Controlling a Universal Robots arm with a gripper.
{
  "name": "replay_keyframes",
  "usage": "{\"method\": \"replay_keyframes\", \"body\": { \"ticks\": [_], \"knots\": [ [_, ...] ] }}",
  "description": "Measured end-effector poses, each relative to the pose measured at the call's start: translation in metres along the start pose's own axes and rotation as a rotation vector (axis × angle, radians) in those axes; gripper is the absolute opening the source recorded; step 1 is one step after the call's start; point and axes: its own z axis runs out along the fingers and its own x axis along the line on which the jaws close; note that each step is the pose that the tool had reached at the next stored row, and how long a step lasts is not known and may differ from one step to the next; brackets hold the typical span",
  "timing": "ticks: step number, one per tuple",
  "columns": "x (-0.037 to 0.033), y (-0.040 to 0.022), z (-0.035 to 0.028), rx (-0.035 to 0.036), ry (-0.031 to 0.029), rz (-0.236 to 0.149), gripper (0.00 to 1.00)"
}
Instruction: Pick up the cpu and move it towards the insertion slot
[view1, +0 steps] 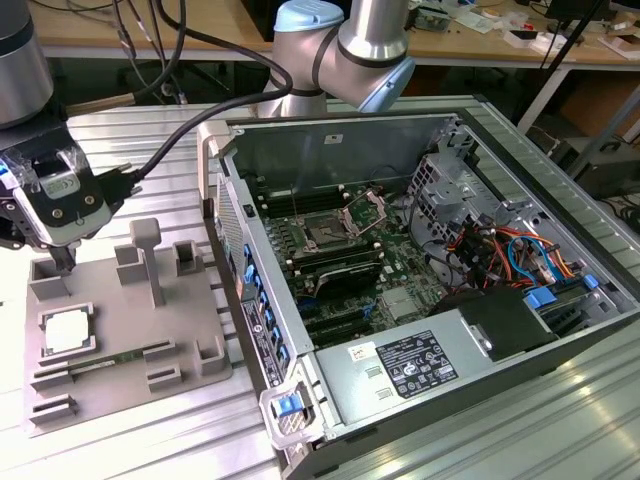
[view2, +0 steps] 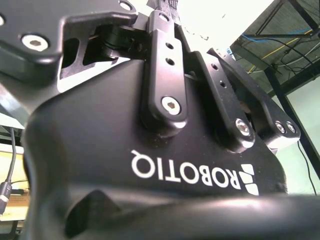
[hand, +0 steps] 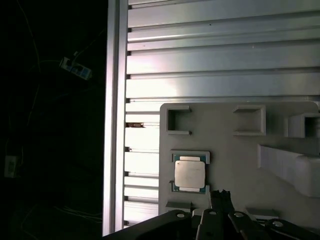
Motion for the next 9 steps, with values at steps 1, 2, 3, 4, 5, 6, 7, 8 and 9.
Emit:
{"method": "replay_keyframes", "body": {
  "ticks": [1, 2, 3, 4, 5, 6, 7, 8, 9],
  "knots": [
    [0.0, 0.0, 0.0002, 0.0, 0.0, 0.0, 0.11],
    [0.0, 0.0, 0.0004, 0.0, 0.0, 0.0, 0.11],
    [0.0, 0.0, 0.0006, 0.0, 0.0001, 0.0, 0.11],
    [0.0, 0.0, 0.0008, 0.0, 0.0001, 0.0, 0.11],
    [0.0, 0.0, 0.0009, 0.0, 0.0, 0.0, 0.11],
    [0.0, -0.0001, 0.0011, 0.0, 0.0001, 0.0, 0.11],
    [0.0, -0.0001, 0.0012, 0.0, 0.0, 0.0, 0.11],
    [0.0, -0.0001, 0.0016, 0.0, 0.0001, 0.0, 0.11],
    [0.0, -0.0001, 0.002, 0.0, 0.0001, 0.0, 0.11]
  ]
}}
